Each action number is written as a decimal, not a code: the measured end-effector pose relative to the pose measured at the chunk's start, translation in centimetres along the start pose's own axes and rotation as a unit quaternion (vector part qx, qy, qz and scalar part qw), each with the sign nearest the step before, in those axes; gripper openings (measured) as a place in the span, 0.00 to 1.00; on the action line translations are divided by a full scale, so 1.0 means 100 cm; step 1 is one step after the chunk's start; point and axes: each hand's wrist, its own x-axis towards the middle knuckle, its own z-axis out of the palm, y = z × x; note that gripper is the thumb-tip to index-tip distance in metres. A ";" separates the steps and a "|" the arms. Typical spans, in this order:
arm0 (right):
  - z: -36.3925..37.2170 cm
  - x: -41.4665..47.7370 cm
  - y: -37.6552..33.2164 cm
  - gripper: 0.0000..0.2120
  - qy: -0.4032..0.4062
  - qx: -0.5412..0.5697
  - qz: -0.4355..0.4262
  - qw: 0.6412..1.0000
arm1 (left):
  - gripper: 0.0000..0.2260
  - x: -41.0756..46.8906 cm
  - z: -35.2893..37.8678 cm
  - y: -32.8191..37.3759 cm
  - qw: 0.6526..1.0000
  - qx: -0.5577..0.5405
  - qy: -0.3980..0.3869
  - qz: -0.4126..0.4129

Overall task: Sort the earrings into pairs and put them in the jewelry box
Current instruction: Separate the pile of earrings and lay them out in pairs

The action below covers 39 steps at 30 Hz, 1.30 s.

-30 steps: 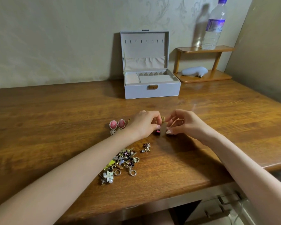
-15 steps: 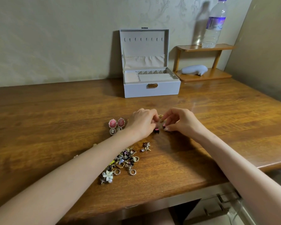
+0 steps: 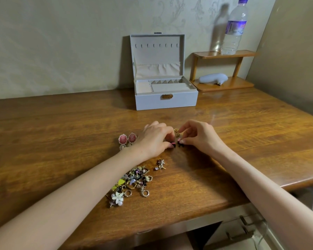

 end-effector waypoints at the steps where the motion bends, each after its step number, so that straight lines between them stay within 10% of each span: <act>1: 0.001 0.000 0.000 0.13 0.003 0.001 -0.005 1.000 | 0.08 0.001 0.000 0.000 1.000 0.000 0.001 -0.001; 13: -0.002 -0.010 -0.008 0.10 0.038 0.017 -0.053 0.998 | 0.06 -0.025 -0.018 -0.017 0.998 -0.052 0.034 0.005; 23: 0.010 -0.028 -0.033 0.10 -0.198 -0.028 -0.194 0.960 | 0.07 -0.076 -0.053 -0.041 0.989 -0.117 -0.089 0.020; 39: 0.021 -0.027 -0.030 0.05 -0.155 -0.072 -0.200 0.965 | 0.17 -0.105 -0.055 -0.055 0.968 -0.135 -0.209 0.028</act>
